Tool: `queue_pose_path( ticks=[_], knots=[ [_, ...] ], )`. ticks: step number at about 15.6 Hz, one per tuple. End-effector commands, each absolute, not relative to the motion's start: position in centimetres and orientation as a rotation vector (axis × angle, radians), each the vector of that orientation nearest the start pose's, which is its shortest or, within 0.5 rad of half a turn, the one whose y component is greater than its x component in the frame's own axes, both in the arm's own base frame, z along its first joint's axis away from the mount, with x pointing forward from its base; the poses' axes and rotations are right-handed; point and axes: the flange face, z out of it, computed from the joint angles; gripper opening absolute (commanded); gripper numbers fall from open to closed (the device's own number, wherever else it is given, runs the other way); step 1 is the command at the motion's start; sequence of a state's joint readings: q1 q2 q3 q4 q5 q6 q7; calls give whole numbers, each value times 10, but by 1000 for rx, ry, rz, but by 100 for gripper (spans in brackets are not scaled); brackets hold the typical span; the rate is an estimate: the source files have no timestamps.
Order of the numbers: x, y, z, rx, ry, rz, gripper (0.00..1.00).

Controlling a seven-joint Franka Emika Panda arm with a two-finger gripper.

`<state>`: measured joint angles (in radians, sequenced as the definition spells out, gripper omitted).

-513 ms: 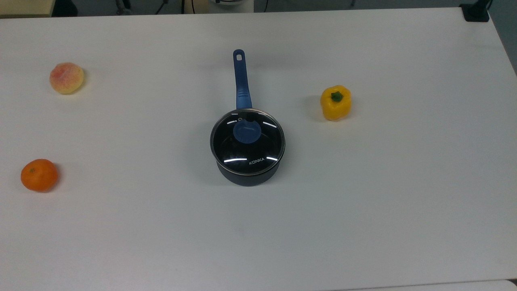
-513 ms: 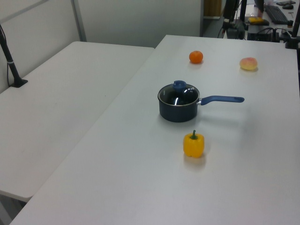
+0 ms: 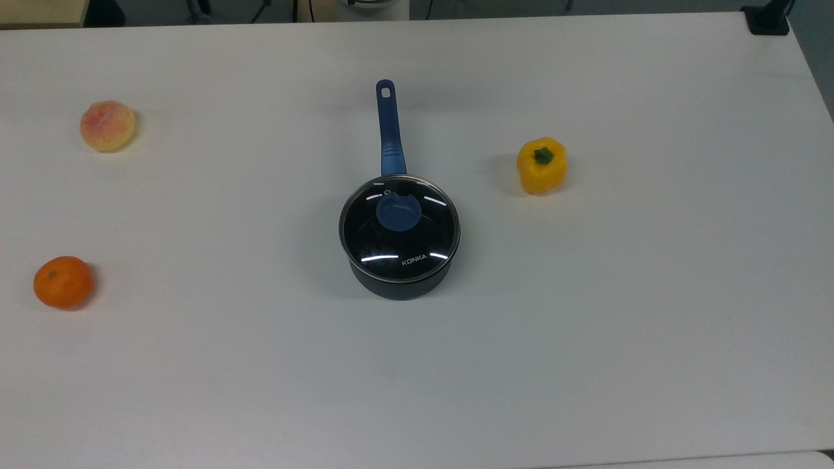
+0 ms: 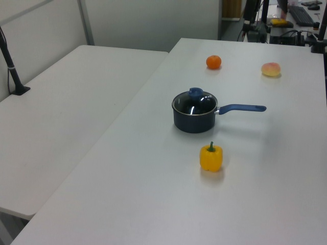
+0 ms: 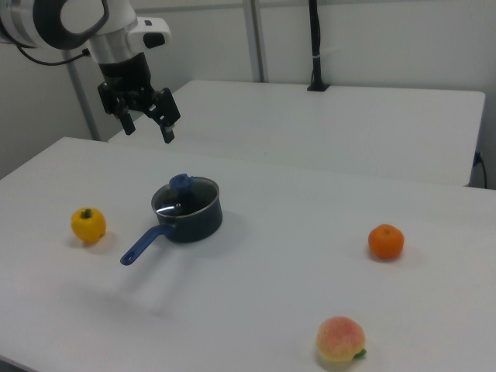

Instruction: Open lid

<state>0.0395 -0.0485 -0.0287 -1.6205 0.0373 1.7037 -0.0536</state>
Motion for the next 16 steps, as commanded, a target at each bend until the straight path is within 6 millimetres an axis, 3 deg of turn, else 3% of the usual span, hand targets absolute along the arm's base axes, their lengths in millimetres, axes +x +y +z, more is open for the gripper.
queue_pose_path(
  ticks=[1,6,11,14,16],
  knots=[
    [544,13,637,-3079,-124,-173,100],
    [544,29,627,-3089,-190,-120,100],
    [560,43,605,-3095,-213,-81,100],
    [573,48,603,-3091,-214,-109,100],
    [584,61,594,-3093,-220,-94,100]
  ],
)
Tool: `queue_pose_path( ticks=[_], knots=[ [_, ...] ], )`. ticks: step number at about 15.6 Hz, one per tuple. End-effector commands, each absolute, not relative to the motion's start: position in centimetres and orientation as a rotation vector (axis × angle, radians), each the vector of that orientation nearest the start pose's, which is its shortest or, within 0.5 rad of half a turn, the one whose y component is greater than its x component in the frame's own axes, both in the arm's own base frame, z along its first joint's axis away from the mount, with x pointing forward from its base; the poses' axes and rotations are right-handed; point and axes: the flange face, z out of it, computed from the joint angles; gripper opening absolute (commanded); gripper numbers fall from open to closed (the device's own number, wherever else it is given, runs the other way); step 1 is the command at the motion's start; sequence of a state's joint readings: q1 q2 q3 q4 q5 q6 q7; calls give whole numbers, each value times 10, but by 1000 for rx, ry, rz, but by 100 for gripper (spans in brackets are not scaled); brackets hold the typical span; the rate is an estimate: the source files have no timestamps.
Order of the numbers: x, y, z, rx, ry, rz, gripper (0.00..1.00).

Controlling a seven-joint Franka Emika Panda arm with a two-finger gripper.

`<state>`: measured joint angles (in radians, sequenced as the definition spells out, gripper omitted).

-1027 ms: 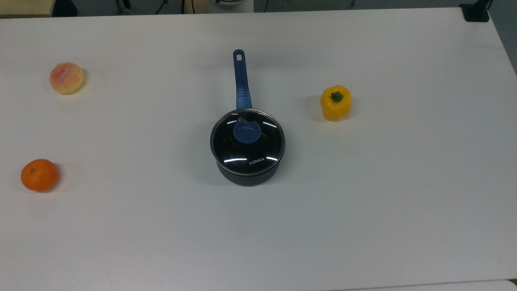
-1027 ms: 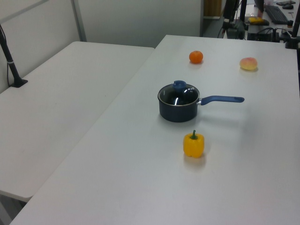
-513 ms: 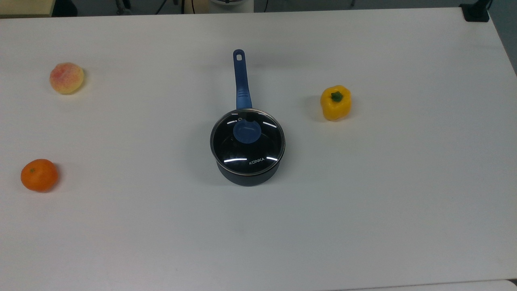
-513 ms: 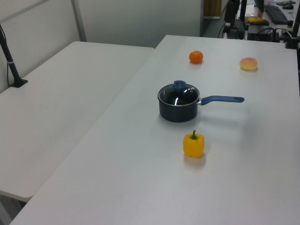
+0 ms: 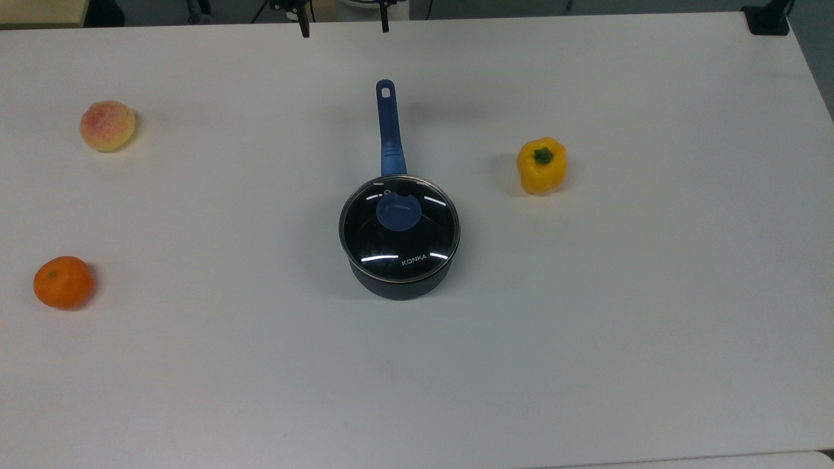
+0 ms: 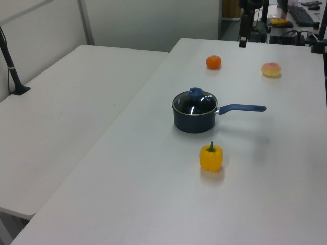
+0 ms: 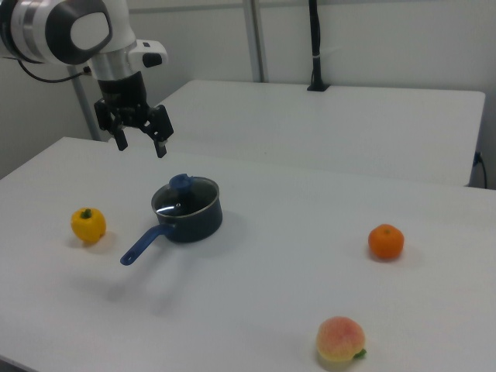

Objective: Open lid
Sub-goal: 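Move the open gripper down over the blue knob of the glass lid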

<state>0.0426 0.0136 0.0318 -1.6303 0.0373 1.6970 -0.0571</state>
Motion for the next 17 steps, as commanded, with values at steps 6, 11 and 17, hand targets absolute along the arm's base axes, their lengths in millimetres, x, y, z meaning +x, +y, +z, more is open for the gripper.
queue_pose_path(
  ticks=[6,11,17],
  knots=[
    [632,84,562,-3108,-93,-60,100],
    [663,106,520,-3133,37,-51,100],
    [691,117,470,-3166,110,-150,100]
  ],
)
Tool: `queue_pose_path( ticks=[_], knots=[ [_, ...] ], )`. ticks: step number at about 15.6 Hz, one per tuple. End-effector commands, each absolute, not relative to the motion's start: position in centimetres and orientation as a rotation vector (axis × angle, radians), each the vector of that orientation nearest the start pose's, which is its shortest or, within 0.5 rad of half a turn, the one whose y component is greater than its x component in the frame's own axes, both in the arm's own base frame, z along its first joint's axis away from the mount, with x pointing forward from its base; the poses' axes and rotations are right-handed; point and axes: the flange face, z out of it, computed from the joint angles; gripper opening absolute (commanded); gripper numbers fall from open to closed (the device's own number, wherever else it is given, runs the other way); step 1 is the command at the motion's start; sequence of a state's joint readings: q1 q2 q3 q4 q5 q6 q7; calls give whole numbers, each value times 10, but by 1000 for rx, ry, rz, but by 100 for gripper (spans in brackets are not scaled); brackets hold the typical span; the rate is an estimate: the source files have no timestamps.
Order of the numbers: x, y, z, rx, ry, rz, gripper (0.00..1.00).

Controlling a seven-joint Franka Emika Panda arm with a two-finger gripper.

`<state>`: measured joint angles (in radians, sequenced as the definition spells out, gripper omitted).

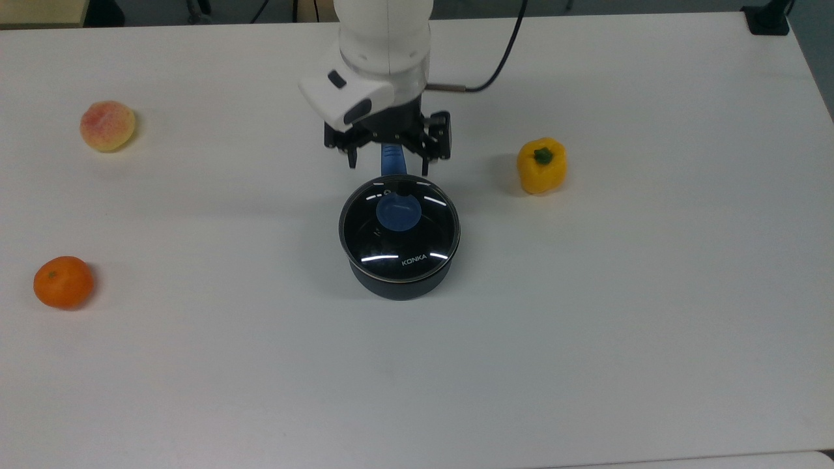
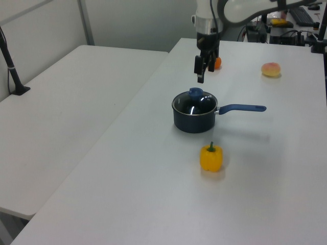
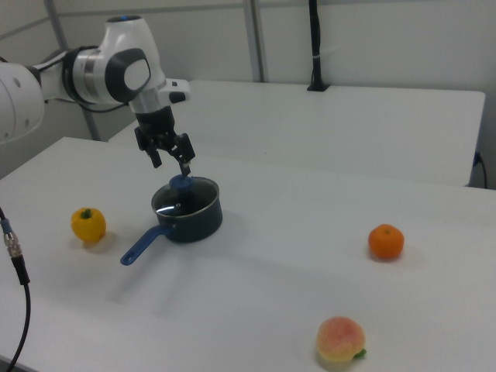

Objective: Open lid
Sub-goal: 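Move the open gripper down over the blue knob of the glass lid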

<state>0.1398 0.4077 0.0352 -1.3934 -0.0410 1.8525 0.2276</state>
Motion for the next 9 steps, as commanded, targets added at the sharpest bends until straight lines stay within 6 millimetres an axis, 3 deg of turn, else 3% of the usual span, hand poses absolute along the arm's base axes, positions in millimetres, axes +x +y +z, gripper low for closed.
queue_pose_path(
  ticks=[1,9],
  knots=[
    [692,123,463,-3172,93,-153,100],
    [698,130,434,-3194,74,-206,100]
  ],
)
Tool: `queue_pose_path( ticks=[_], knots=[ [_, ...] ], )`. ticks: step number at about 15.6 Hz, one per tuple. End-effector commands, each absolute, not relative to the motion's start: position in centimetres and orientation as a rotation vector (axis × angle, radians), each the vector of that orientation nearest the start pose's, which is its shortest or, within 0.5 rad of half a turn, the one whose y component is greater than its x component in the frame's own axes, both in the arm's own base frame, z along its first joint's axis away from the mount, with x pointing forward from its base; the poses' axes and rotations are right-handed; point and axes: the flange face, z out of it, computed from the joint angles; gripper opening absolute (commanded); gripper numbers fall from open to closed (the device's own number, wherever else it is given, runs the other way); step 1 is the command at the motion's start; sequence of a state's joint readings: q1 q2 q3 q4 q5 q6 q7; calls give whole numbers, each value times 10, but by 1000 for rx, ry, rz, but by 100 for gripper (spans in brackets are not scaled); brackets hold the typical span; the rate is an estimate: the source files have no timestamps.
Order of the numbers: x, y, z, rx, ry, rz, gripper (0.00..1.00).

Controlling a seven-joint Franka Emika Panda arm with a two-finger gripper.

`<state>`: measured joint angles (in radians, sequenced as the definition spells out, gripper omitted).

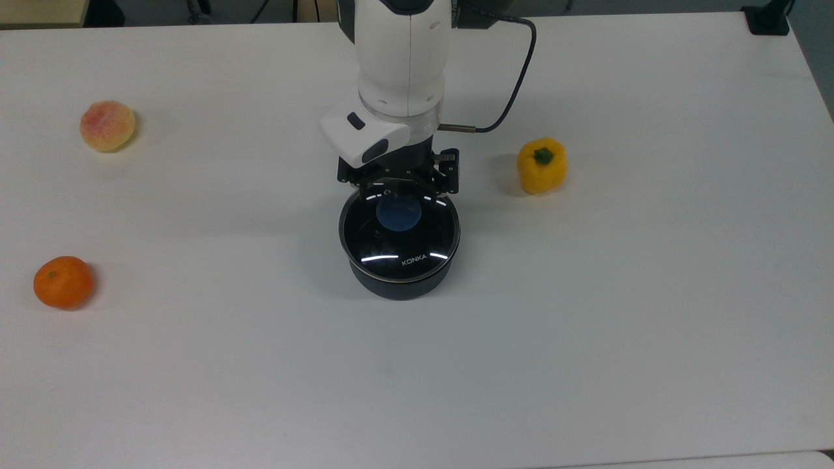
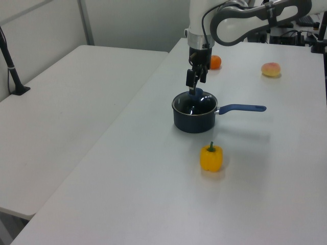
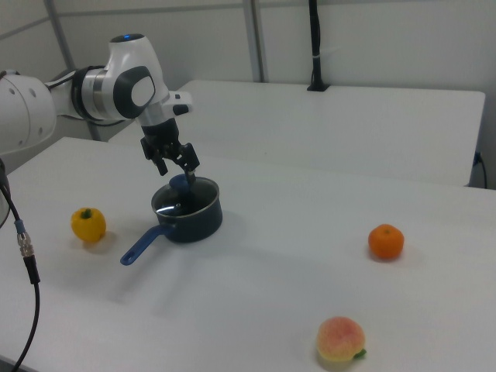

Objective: Open lid
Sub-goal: 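Move the open gripper down over the blue knob of the glass lid, then close the gripper on the blue knob of the lid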

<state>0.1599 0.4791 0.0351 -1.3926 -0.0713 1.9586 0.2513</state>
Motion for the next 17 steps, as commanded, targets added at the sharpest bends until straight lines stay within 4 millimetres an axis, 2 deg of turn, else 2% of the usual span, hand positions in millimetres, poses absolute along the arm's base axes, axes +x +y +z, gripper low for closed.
queue_pose_path(
  ticks=[1,5,9,12,13,17],
  knots=[
    [698,131,433,-3196,73,-212,99],
    [698,129,425,-3240,41,-225,79],
    [695,131,421,-3243,15,-208,38],
    [695,132,421,-3242,13,-208,15],
    [695,132,422,-3242,13,-210,11],
    [694,132,431,-3239,10,-227,9]
  ],
)
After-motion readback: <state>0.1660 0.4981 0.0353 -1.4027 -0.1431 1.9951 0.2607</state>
